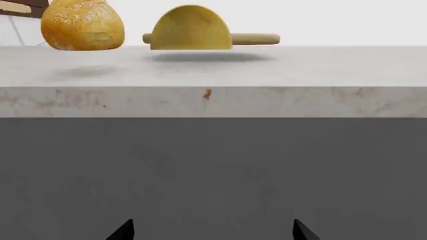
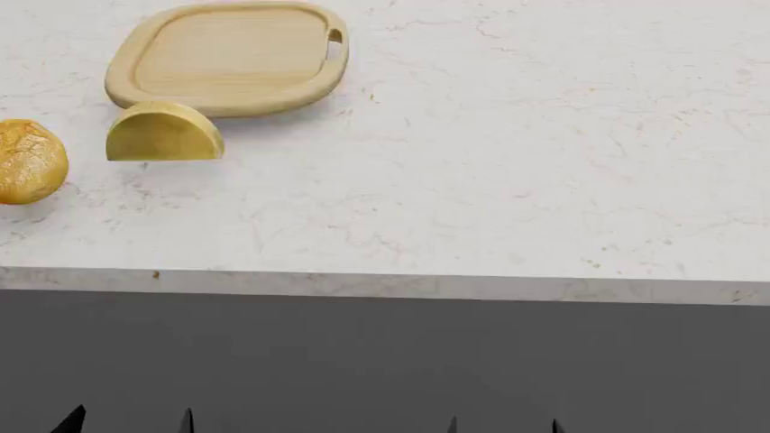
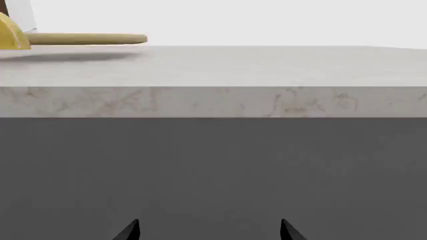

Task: Place the bread and cheese on the cutting board.

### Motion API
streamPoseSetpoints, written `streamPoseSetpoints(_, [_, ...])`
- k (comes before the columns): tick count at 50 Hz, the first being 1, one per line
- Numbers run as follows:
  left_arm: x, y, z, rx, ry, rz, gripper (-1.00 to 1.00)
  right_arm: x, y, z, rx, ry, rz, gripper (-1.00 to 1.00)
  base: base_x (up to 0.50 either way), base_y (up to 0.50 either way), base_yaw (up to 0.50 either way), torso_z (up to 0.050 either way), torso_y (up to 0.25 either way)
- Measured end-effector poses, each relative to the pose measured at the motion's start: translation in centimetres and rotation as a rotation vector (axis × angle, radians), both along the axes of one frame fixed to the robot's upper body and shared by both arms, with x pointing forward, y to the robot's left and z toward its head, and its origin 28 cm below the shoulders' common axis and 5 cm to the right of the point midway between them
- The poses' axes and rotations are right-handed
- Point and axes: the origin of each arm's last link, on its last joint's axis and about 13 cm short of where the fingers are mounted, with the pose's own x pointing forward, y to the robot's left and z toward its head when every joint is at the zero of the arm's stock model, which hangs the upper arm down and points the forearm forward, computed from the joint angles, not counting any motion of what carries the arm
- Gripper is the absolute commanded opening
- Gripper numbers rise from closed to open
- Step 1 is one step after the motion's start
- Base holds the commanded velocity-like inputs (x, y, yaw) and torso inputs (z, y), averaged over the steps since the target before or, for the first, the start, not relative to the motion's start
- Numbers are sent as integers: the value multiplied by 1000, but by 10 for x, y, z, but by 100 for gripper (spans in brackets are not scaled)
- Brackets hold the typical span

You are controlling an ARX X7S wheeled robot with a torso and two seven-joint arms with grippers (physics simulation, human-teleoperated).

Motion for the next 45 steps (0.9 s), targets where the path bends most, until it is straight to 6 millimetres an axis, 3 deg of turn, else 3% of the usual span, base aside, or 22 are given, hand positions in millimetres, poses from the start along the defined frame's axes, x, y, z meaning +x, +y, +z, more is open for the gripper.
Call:
streamPoseSetpoints(30, [-1, 0, 1, -6, 5, 4, 100, 0, 1, 1, -4, 0, 9, 100, 0, 0, 0, 0, 0])
streamPoseSetpoints(45, [-2, 1, 1, -9, -21, -4, 100, 0, 0, 1, -6, 1, 8, 100, 0, 0, 0, 49, 0])
